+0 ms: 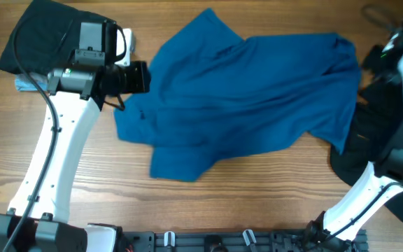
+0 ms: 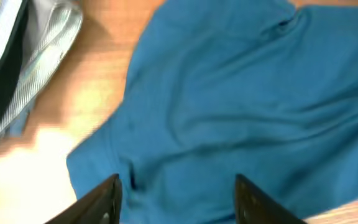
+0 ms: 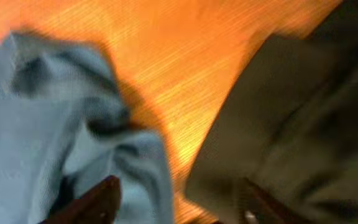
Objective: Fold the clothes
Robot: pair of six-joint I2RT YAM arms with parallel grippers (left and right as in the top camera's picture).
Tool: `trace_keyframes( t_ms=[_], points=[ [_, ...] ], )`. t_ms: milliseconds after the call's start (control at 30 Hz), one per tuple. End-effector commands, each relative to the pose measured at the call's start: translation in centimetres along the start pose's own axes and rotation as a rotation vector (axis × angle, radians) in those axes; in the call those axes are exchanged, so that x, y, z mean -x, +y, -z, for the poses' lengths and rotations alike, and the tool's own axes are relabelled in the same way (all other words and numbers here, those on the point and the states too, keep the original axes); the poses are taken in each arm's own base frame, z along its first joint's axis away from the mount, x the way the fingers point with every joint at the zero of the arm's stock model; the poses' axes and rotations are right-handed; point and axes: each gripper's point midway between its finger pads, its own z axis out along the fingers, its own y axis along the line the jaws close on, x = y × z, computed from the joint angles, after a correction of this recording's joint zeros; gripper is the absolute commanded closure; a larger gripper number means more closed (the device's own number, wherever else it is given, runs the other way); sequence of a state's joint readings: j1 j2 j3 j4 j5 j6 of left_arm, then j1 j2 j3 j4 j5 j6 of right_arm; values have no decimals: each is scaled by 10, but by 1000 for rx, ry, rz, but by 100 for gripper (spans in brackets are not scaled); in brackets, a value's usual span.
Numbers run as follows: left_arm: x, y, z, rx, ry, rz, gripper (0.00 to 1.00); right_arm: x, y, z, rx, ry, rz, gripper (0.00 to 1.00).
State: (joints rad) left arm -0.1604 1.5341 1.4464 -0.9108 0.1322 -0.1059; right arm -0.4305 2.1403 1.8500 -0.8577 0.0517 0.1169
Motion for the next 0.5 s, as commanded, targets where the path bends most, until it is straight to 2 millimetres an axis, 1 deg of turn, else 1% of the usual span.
trace_keyframes(
  t_ms=[0, 33, 67, 100, 133, 167, 200, 233, 267, 300, 367, 467],
  points=[
    [-9, -7, -37, -22, 39, -95, 41, -10, -4, 17, -42, 58, -11, 33],
    [-10, -8, -45, -25, 45, -99, 41, -22, -6, 18, -50, 106, -38, 33],
    [-13, -11, -62, -27, 69, -107, 44, -48, -12, 15, -77, 205, -130, 51],
    [-15, -11, -70, -28, 83, -109, 45, -62, -15, 12, -94, 254, -180, 65],
    [-19, -11, -78, -27, 100, -110, 47, -79, -18, 7, -112, 305, -215, 76],
    [-24, -11, -87, -25, 125, -110, 50, -95, -21, 1, -128, 345, -235, 81],
    [-30, -9, -95, -21, 155, -108, 55, -114, -26, -8, -147, 391, -271, 85],
    [-33, -9, -99, -18, 170, -106, 56, -126, -32, -14, -165, 415, -299, 89],
    [-36, -8, -101, -16, 184, -105, 58, -140, -42, -20, -196, 441, -345, 96],
    [-37, -8, -101, -16, 187, -104, 59, -147, -48, -22, -210, 453, -372, 96],
    [-37, -8, -101, -16, 186, -104, 59, -162, -71, -30, -228, 477, -438, 96],
    [-37, -8, -101, -16, 187, -105, 57, -176, -109, -42, -257, 472, -508, 96]
  ],
)
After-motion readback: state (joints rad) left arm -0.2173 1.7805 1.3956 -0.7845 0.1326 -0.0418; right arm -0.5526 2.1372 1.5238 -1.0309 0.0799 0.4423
